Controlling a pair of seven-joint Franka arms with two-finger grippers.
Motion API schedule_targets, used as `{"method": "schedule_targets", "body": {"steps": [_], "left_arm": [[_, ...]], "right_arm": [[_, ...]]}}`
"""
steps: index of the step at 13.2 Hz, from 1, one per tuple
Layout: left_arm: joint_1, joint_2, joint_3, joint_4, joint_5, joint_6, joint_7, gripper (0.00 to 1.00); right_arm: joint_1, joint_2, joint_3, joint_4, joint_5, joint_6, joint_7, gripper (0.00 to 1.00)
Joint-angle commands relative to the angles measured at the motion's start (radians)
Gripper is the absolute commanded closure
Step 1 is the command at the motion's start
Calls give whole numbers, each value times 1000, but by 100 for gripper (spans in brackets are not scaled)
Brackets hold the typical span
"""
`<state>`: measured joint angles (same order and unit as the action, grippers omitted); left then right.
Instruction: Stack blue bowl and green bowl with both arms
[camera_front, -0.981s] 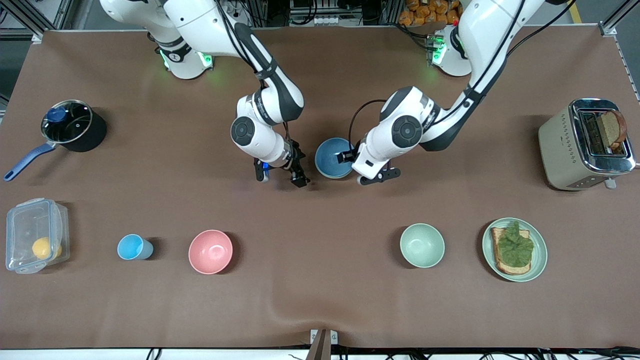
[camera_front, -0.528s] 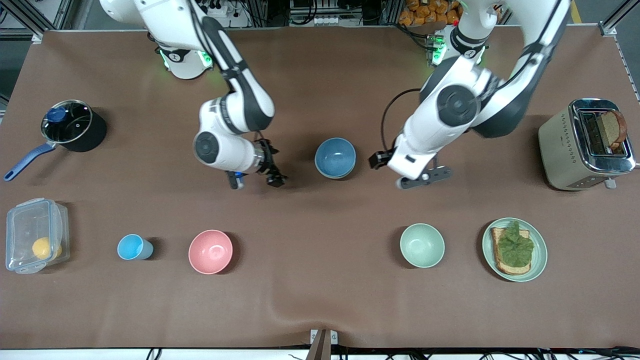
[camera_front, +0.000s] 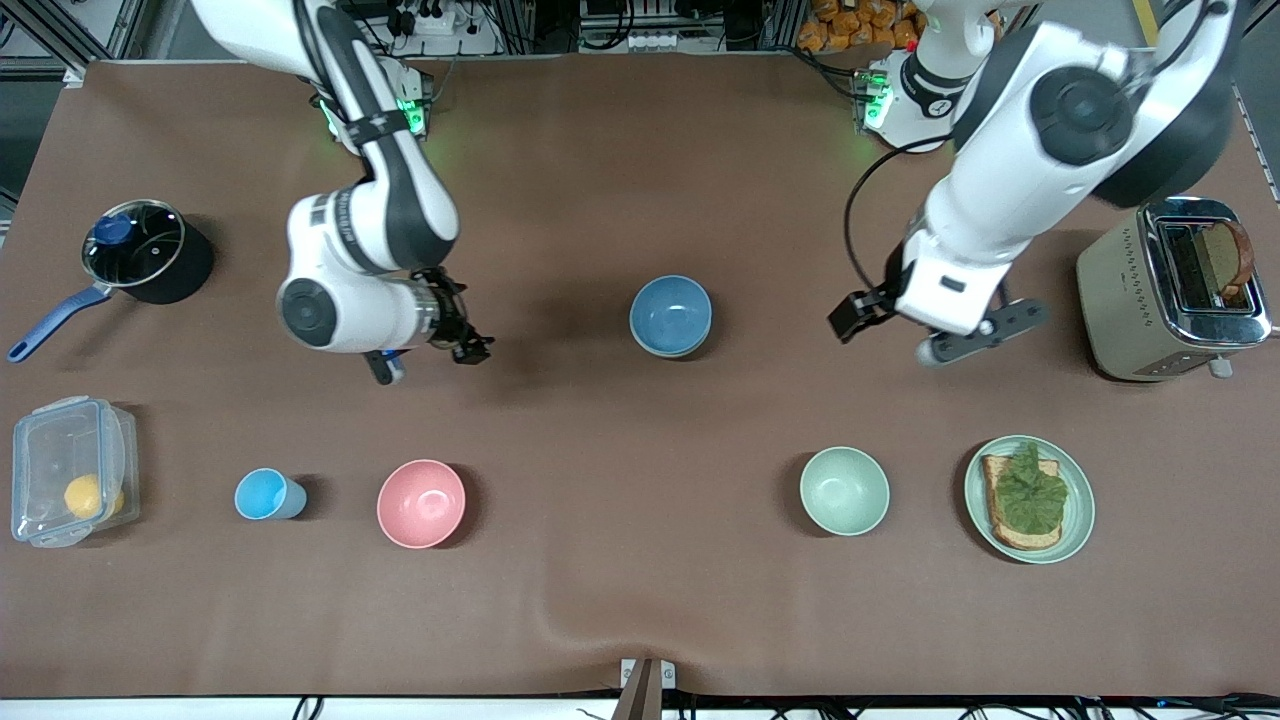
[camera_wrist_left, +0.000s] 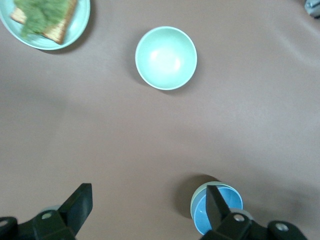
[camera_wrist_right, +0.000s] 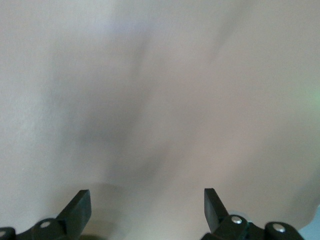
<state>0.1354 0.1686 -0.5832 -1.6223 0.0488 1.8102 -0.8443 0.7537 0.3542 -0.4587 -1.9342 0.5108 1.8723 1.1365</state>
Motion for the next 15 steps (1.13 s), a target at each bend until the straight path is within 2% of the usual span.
{"method": "schedule_targets", "body": {"steps": [1, 3, 6, 9, 12, 15], "left_arm": [[23, -17, -4, 68, 19, -81, 1, 0], [36, -20, -6, 91, 17, -98, 8, 0], [38, -50, 34, 90, 5, -100, 125, 0], [-25, -73, 164, 91, -24, -114, 230, 0], [-161, -101, 366, 90, -50, -152, 336, 0], [-171, -109, 396, 91, -50, -163, 393, 0]], "right_arm": [[-7, -55, -43, -20, -44, -50, -81, 0], [-7, -60, -83, 10, -70, -111, -109, 0], [-8, -60, -142, 43, -113, -188, -226, 0], [-10, -50, -202, 92, -120, -246, -309, 0], [-45, -49, -195, 119, -184, -251, -333, 0], [-210, -53, -99, 167, -192, -274, -461, 0]]}}
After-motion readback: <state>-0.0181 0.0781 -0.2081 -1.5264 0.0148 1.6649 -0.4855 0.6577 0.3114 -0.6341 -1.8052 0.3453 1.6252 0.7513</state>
